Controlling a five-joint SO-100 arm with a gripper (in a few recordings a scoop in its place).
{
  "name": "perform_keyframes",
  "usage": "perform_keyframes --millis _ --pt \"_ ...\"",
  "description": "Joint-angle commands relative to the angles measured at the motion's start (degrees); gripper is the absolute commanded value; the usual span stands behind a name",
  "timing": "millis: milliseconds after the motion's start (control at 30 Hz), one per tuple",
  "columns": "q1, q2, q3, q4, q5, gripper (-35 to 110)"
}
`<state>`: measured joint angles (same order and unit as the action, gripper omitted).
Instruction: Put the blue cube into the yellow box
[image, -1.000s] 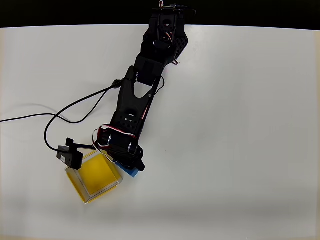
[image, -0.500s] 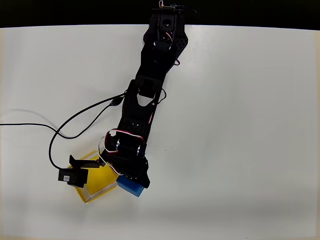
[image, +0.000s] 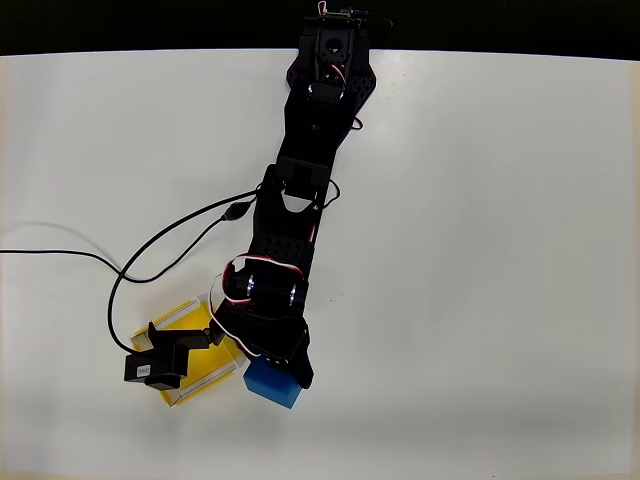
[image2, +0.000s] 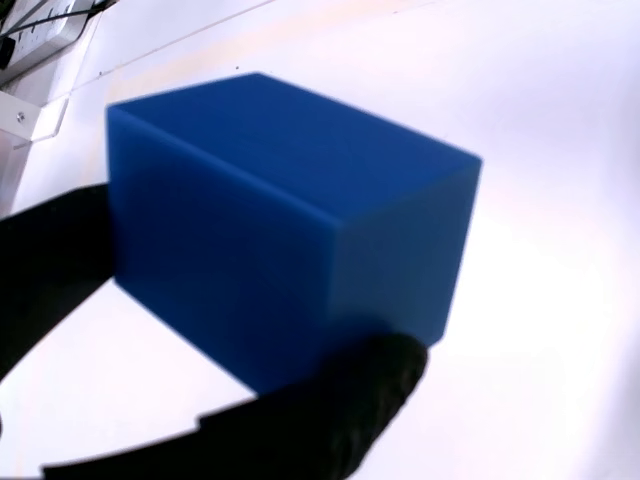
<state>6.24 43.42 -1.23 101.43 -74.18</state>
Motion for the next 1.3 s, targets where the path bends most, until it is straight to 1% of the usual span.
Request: perform_keyframes --millis 0,233,400,967,1267 --pt "-0.8 3.9 -5.7 -0.8 -1.1 8" --pt "-5.8 3.9 -5.1 -2.0 1.1 10" --pt "-5.2 4.4 -4.0 -1.9 1.0 11" --pt "17.2 3.7 -4.0 -2.4 -7.9 11" --pt "22.1 2.5 -4.0 -3.1 -8.6 12"
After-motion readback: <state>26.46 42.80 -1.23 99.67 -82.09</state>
